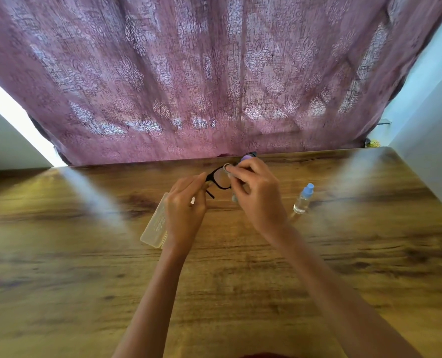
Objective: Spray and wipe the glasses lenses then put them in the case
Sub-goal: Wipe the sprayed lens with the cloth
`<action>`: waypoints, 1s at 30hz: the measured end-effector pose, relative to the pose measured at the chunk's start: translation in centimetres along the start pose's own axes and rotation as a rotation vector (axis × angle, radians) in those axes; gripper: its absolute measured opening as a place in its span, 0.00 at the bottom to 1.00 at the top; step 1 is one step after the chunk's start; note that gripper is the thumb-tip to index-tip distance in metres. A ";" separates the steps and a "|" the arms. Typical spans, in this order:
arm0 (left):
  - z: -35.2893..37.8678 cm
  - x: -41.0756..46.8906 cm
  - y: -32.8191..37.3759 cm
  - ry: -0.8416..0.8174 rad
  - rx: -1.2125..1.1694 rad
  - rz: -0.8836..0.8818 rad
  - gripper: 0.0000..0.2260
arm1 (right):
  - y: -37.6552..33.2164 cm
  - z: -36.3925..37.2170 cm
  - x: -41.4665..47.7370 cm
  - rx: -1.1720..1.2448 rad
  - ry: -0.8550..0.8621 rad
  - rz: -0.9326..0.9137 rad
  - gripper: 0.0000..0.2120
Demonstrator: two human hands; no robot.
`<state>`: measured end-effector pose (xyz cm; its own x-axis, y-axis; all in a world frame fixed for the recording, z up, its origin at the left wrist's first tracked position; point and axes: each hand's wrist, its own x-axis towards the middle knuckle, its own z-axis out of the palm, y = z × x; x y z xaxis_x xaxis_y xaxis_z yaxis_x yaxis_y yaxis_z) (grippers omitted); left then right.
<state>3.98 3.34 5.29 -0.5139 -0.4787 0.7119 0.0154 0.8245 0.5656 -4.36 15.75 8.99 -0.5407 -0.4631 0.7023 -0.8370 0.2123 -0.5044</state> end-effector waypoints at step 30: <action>-0.3 0.7 0.7 -0.027 0.043 -0.058 0.11 | 0.4 -0.5 0.3 -0.015 -0.024 0.028 0.09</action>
<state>3.91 3.47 6.30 -0.5361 -0.5178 0.6666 -0.0518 0.8084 0.5863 -4.91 16.11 9.29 -0.5616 -0.4775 0.6757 -0.8230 0.2384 -0.5156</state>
